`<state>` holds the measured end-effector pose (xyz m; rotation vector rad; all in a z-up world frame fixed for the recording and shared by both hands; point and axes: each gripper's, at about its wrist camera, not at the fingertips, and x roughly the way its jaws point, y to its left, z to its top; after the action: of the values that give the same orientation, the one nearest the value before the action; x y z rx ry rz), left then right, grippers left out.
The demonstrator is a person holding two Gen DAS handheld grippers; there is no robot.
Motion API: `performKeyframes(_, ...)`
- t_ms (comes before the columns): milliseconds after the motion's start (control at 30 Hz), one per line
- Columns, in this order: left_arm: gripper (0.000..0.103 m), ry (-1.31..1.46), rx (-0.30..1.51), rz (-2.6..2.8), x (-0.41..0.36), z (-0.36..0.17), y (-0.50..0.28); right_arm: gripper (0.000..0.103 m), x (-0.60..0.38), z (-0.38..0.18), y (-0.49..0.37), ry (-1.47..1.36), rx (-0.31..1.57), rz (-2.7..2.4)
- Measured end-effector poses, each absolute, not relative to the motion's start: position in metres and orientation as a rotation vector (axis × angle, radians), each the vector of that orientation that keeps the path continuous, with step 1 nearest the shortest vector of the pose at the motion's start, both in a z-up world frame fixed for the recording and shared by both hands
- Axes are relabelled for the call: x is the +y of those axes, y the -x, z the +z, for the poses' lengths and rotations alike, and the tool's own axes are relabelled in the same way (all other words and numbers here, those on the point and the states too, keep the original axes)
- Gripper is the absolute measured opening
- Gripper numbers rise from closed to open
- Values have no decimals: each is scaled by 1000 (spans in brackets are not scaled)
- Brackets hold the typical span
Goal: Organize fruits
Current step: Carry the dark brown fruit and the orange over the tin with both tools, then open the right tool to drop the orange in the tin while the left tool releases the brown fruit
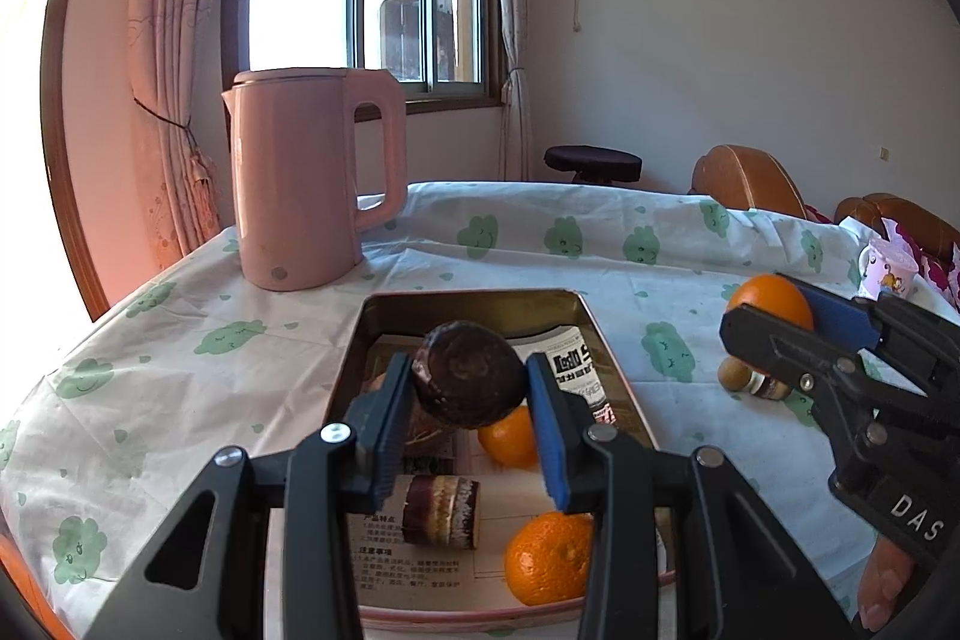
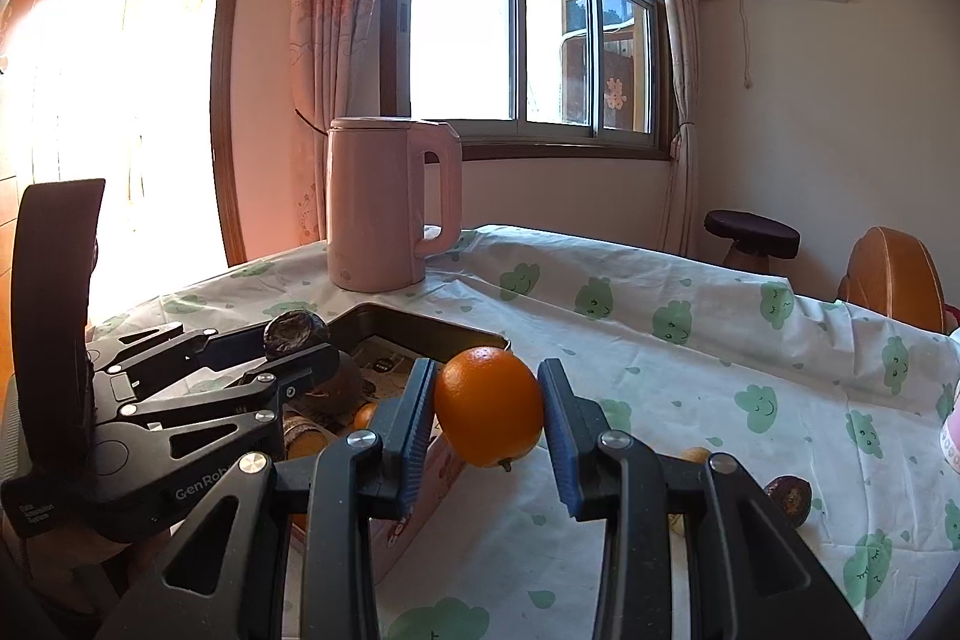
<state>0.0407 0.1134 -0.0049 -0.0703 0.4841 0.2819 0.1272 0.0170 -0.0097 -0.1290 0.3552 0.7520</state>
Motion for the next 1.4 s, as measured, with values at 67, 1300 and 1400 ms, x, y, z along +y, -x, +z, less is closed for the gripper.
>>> performKeyframes(67,39,73,498,286,119,-6,-42,37,24,-12,-128,136,364,764)
performKeyframes(1300,39,113,660,272,143,-28,-60,37,79,-42,-143,237,547,852)
performKeyframes(1400,39,111,662,274,143,-28,-60,37,80,-43,-144,242,555,852)
